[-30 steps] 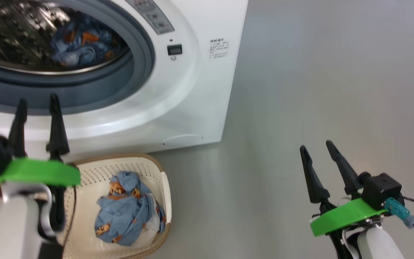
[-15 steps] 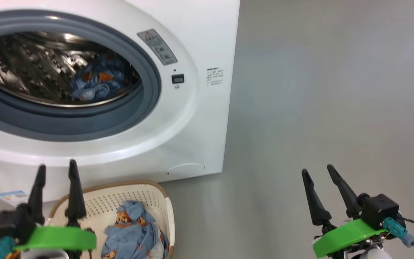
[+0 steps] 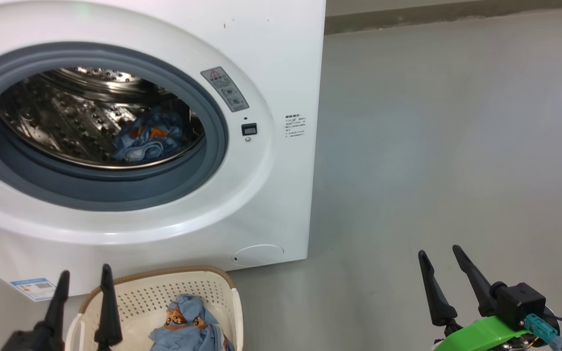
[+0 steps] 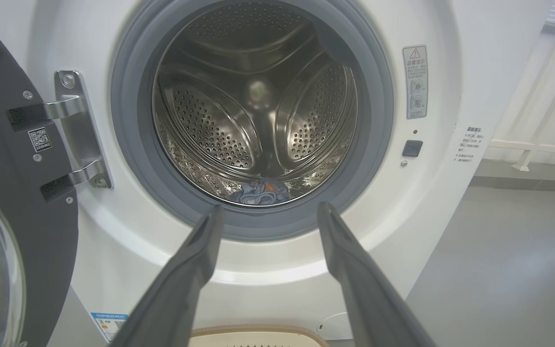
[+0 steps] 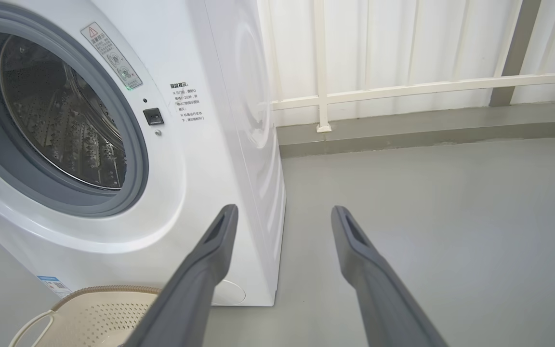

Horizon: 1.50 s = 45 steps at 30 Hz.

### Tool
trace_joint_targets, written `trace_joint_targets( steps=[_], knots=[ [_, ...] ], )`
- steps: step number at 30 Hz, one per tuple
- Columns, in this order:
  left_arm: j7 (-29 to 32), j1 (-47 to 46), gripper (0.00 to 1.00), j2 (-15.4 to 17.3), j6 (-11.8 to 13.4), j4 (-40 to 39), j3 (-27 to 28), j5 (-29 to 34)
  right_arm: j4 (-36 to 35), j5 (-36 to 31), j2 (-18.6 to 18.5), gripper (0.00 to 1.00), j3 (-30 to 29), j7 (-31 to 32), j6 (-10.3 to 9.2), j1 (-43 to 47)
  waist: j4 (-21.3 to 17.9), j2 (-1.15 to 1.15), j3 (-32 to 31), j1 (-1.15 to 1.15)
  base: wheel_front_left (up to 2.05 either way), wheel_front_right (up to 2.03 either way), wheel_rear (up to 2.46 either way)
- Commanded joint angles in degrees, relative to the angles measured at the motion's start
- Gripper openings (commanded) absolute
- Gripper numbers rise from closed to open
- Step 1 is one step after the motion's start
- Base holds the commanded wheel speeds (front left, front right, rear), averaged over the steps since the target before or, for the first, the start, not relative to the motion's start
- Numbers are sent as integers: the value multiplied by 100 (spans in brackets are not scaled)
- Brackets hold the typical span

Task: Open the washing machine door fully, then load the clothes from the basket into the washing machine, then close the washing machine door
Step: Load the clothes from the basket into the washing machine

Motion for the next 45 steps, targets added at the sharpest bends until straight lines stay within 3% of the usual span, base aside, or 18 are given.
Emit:
trace_joint_targets(
  steps=[1, 8, 25, 30, 33, 45],
  knots=[
    [-37, -35, 100, 36, 64, -199, 144, 1, -141, -89, 2, 100, 102, -28, 9, -29, 21, 0, -45, 0, 0, 0, 0],
    [-37, 236, 100, 35, 236, -323, 25, -175, -195, -139, 2, 100, 60, -28, 9, 21, 36, 0, -111, 0, 0, 0, 0],
    [-37, 297, 100, 34, 257, -298, 19, -333, -229, -155, 2, 100, 84, -28, 9, 35, 91, 0, -4, 0, 0, 0, 0],
    [-37, 226, 100, 34, 234, -234, -17, -396, -288, -132, 2, 100, 105, -28, 9, -39, 99, 0, 213, 0, 0, 0, 0],
    [-37, -55, 100, 34, 110, 111, -139, -688, -339, -82, 2, 100, 122, -28, 9, -173, 64, 0, 624, 0, 0, 0, 0],
    [-37, -722, 100, 34, -73, 972, -273, -737, -424, -48, 2, 100, 176, -28, 9, -509, -100, 0, 1492, 0, 0, 0, 0]
  ],
)
